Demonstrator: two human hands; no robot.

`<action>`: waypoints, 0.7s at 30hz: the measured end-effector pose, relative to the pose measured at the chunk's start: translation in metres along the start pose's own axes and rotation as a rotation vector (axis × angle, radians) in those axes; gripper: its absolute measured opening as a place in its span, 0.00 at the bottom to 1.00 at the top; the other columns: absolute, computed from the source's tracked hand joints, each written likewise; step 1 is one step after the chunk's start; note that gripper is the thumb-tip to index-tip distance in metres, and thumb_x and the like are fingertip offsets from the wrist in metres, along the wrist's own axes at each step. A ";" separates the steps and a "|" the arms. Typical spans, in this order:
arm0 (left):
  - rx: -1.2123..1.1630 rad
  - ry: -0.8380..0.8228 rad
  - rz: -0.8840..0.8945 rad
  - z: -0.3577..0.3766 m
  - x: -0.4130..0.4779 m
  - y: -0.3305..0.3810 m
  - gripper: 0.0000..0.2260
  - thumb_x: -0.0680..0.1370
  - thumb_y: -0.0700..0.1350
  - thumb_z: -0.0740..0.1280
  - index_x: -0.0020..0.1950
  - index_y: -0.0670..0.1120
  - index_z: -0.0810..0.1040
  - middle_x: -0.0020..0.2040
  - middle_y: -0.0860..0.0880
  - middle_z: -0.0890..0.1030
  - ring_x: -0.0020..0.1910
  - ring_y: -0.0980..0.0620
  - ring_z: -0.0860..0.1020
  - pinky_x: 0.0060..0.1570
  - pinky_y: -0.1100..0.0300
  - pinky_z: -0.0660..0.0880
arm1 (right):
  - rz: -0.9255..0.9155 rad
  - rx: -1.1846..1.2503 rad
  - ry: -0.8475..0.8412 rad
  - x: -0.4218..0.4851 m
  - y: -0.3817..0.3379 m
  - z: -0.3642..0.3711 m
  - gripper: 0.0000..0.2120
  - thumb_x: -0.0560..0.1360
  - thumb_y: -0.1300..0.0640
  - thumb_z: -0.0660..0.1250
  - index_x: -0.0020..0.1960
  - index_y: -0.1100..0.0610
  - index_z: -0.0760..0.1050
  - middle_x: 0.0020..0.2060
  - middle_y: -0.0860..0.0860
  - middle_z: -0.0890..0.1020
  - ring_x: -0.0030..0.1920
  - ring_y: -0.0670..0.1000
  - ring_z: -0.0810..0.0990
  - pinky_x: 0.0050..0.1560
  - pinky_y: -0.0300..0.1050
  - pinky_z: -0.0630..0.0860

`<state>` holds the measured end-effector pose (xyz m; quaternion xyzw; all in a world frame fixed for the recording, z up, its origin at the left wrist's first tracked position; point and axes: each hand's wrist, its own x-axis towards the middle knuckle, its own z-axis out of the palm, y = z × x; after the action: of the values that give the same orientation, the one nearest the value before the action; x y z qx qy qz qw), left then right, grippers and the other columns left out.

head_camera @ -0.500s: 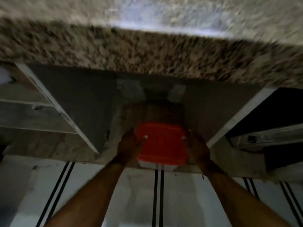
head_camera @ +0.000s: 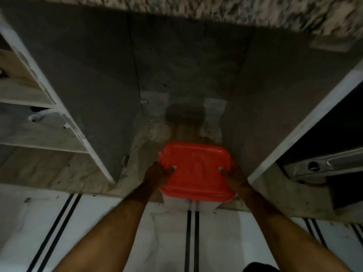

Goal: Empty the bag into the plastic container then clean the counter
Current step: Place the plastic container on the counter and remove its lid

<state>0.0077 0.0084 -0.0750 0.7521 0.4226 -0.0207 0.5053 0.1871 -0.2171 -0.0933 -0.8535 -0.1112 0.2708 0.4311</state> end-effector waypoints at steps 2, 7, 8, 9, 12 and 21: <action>-0.043 -0.030 0.027 -0.019 -0.034 0.013 0.36 0.80 0.57 0.68 0.81 0.44 0.58 0.76 0.42 0.70 0.73 0.40 0.72 0.70 0.55 0.68 | 0.022 0.028 -0.038 -0.032 -0.023 -0.011 0.33 0.80 0.42 0.66 0.81 0.51 0.61 0.72 0.55 0.74 0.70 0.60 0.75 0.66 0.52 0.72; 0.015 -0.007 -0.133 -0.069 -0.122 0.069 0.35 0.79 0.62 0.67 0.79 0.43 0.64 0.73 0.42 0.74 0.68 0.42 0.76 0.62 0.57 0.72 | 0.144 0.051 0.061 -0.126 -0.101 -0.051 0.33 0.79 0.41 0.69 0.77 0.57 0.66 0.70 0.58 0.77 0.67 0.62 0.78 0.68 0.55 0.75; 0.036 0.004 -0.164 -0.081 -0.144 0.083 0.34 0.79 0.63 0.67 0.76 0.43 0.68 0.70 0.42 0.77 0.64 0.43 0.78 0.56 0.59 0.72 | 0.166 0.046 0.071 -0.147 -0.117 -0.060 0.33 0.78 0.40 0.69 0.76 0.57 0.67 0.69 0.58 0.78 0.65 0.62 0.79 0.67 0.56 0.76; 0.056 0.018 -0.156 -0.094 -0.168 0.097 0.33 0.78 0.65 0.67 0.73 0.43 0.71 0.67 0.43 0.80 0.60 0.44 0.80 0.52 0.60 0.71 | 0.167 0.043 0.075 -0.170 -0.136 -0.071 0.34 0.77 0.38 0.69 0.74 0.57 0.69 0.67 0.58 0.80 0.63 0.62 0.81 0.65 0.56 0.78; 0.076 0.045 -0.107 -0.143 -0.248 0.147 0.34 0.75 0.68 0.68 0.70 0.44 0.75 0.62 0.43 0.82 0.58 0.42 0.81 0.53 0.60 0.72 | 0.167 -0.016 0.089 -0.241 -0.194 -0.111 0.38 0.73 0.33 0.67 0.71 0.59 0.71 0.62 0.59 0.82 0.59 0.62 0.82 0.62 0.57 0.79; 0.207 0.135 -0.096 -0.284 -0.440 0.301 0.31 0.74 0.69 0.67 0.61 0.43 0.75 0.53 0.46 0.80 0.48 0.44 0.78 0.45 0.56 0.69 | 0.125 -0.147 0.124 -0.406 -0.365 -0.219 0.37 0.72 0.28 0.65 0.67 0.57 0.73 0.57 0.55 0.83 0.55 0.57 0.83 0.49 0.46 0.76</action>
<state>-0.1899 -0.0811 0.4894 0.7788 0.4867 -0.0376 0.3940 -0.0109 -0.3169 0.4511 -0.9032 -0.0503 0.2352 0.3556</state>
